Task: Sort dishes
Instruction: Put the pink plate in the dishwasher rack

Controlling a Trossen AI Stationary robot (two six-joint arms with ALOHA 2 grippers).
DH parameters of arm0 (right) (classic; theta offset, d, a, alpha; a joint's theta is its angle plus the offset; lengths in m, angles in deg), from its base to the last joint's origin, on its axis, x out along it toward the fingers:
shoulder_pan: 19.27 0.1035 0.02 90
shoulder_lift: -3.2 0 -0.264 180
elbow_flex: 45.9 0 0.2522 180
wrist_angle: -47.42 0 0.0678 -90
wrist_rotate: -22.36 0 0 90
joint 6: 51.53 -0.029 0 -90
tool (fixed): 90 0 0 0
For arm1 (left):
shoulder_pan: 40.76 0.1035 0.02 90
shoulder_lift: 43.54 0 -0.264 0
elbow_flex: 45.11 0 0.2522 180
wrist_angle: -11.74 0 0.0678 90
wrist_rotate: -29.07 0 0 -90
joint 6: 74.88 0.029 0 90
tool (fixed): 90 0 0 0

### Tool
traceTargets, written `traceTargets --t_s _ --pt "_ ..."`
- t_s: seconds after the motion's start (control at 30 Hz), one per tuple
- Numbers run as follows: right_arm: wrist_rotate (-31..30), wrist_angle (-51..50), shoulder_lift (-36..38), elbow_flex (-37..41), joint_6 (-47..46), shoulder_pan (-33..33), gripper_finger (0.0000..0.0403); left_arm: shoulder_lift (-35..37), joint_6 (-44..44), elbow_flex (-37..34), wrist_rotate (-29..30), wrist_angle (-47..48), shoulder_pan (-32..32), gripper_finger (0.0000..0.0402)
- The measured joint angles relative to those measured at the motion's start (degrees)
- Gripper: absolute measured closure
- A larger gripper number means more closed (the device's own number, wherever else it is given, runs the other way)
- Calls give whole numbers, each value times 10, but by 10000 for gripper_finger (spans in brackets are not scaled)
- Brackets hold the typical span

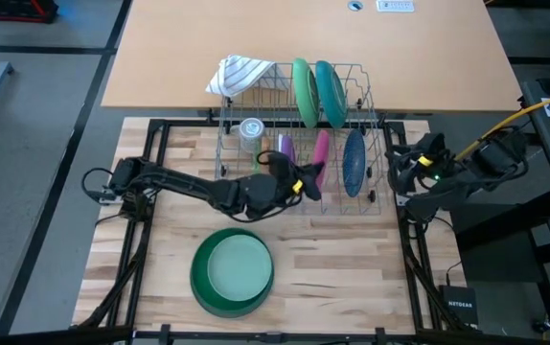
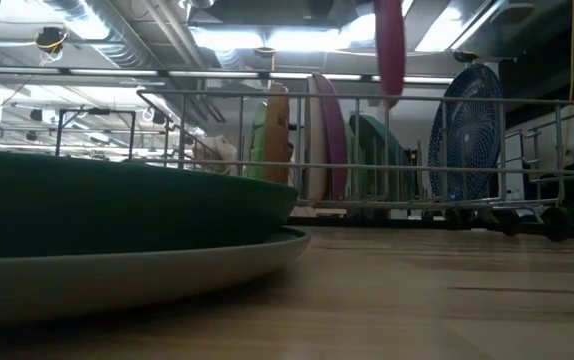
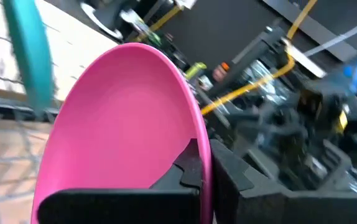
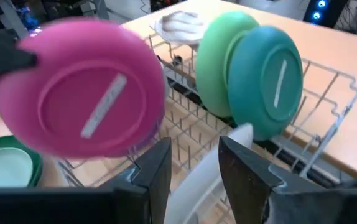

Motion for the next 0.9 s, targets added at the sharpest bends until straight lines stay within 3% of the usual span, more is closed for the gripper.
traceTargets --t_s 0.4,0.67,0.9 --pt "21 4 73 165 -108 0 267 0 -61 -8 29 84 39 399" --pt "21 35 72 203 -112 0 267 0 -99 -22 22 75 58 398" --pt "20 38 72 208 -112 0 267 0 -77 -22 2 35 55 398"
